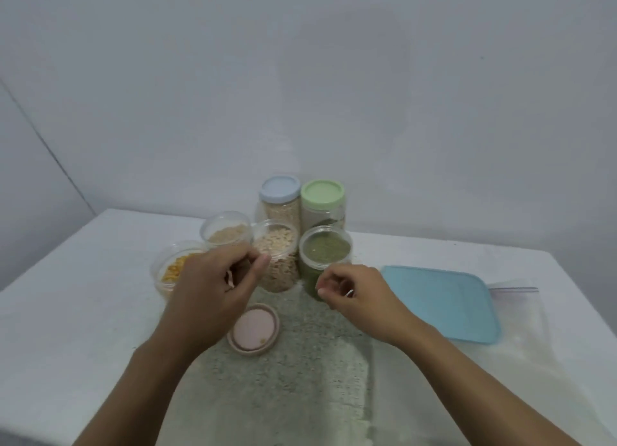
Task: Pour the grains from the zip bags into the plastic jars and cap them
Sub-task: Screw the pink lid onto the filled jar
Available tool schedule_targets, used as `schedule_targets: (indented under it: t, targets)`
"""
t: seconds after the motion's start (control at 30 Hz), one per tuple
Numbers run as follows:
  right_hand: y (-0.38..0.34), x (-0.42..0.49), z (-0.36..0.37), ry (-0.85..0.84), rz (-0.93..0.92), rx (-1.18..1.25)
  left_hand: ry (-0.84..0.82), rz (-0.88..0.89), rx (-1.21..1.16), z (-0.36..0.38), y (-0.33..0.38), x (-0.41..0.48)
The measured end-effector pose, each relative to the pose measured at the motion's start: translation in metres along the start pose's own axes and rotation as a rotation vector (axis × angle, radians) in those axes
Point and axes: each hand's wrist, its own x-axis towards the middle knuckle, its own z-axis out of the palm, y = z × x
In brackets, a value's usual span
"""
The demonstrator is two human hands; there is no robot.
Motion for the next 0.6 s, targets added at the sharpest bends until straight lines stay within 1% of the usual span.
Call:
schedule_targets:
  t: [0.07, 0.13, 0.2, 0.27, 0.33, 0.43, 0.5, 0.6]
  targets:
    - [-0.017, 0.014, 0.025, -0.099, 0.010, -0.051, 0.044, 0.065, 0.063, -0.025, -0.020, 0.003]
    - [-0.028, 0.028, 0.050, -0.179, 0.032, -0.155, 0.040, 0.086, 0.113, -0.045, -0.043, 0.006]
    - [-0.040, 0.041, 0.078, -0.260, 0.096, -0.282, -0.012, 0.047, 0.130, -0.061, -0.072, 0.008]
    - [-0.047, 0.054, 0.106, -0.311, 0.155, -0.463, -0.091, -0.017, 0.117, -0.071, -0.101, 0.008]
    - [-0.053, 0.062, 0.129, -0.327, 0.222, -0.588, -0.191, -0.084, 0.053, -0.076, -0.123, 0.007]
    - [-0.059, 0.068, 0.152, -0.336, 0.340, -0.618, -0.337, -0.140, -0.130, -0.073, -0.147, 0.005]
    - [-0.059, 0.068, 0.159, -0.328, 0.389, -0.625, -0.364, -0.142, -0.224, -0.065, -0.154, 0.003]
    - [-0.057, 0.071, 0.168, -0.308, 0.418, -0.674, -0.323, -0.141, -0.362, -0.054, -0.168, -0.003]
